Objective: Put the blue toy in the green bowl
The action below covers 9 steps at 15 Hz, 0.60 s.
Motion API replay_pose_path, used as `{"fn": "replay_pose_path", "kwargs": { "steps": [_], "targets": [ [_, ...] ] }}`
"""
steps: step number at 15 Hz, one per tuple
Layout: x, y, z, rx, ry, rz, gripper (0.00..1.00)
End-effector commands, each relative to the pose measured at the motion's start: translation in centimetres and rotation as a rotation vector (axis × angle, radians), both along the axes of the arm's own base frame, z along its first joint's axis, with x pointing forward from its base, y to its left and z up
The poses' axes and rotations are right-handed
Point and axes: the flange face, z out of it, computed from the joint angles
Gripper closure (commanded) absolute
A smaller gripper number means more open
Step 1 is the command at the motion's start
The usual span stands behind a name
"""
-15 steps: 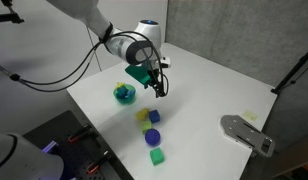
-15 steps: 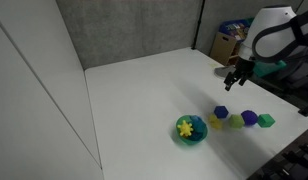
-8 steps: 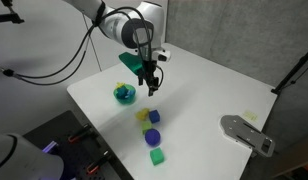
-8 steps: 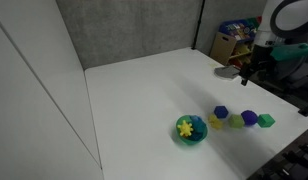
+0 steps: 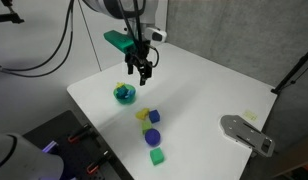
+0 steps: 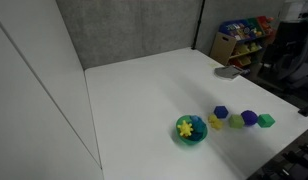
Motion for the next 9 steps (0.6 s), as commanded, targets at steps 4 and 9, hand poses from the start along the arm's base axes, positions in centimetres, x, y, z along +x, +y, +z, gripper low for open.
{"fn": "replay_pose_path", "kwargs": {
  "steps": [4, 9],
  "targets": [
    [-3.6, 0.4, 5.0, 0.015, -0.104, 0.116, 0.00],
    [-3.5, 0.5, 5.1, 0.017, -0.109, 0.098, 0.00]
  ]
}}
